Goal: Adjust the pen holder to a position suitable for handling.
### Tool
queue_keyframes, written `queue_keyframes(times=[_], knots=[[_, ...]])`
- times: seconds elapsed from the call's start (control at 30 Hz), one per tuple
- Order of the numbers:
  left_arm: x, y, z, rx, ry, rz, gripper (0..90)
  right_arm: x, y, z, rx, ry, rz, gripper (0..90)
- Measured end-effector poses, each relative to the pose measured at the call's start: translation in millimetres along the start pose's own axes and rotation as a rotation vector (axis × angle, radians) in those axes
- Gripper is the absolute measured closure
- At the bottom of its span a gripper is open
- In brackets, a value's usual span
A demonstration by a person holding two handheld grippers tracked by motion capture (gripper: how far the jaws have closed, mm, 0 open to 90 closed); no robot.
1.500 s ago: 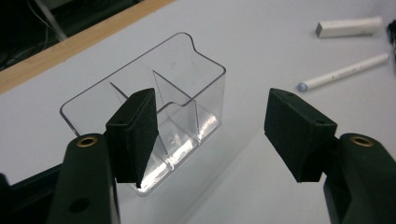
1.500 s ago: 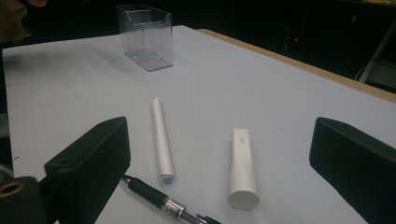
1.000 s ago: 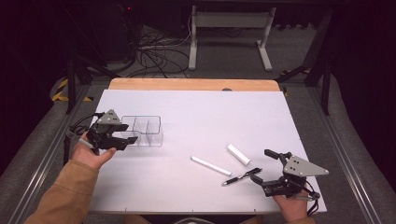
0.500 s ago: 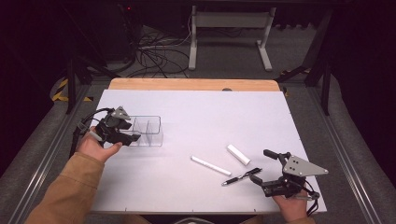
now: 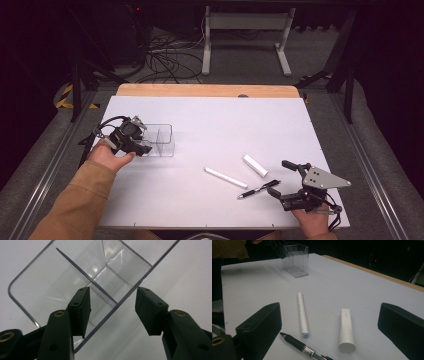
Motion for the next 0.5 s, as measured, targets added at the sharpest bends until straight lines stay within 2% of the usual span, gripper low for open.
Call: queue_keyframes(times=[0.33,0.5], knots=[[1.8,1.0,6.7,0.002,-0.045,0.005,46.0,-0.9,-0.3,1.3,0.007,-0.002,0.001,5.4],[1.1,1.2,6.0,-0.012,-0.068,0.003,48.3,-0.9,-0.7,1.5,0.01,-0.001,0.002,5.4]])
Point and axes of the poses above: each handheld gripper's, and its own axes: z roughly forward along the jaws, x roughly out of its top, y roughly to its right, the point moved 7 cm from there along z, roughly forward along the jaws, and after that the axes turned 2 degrees about -z, right-handed, at the moved point
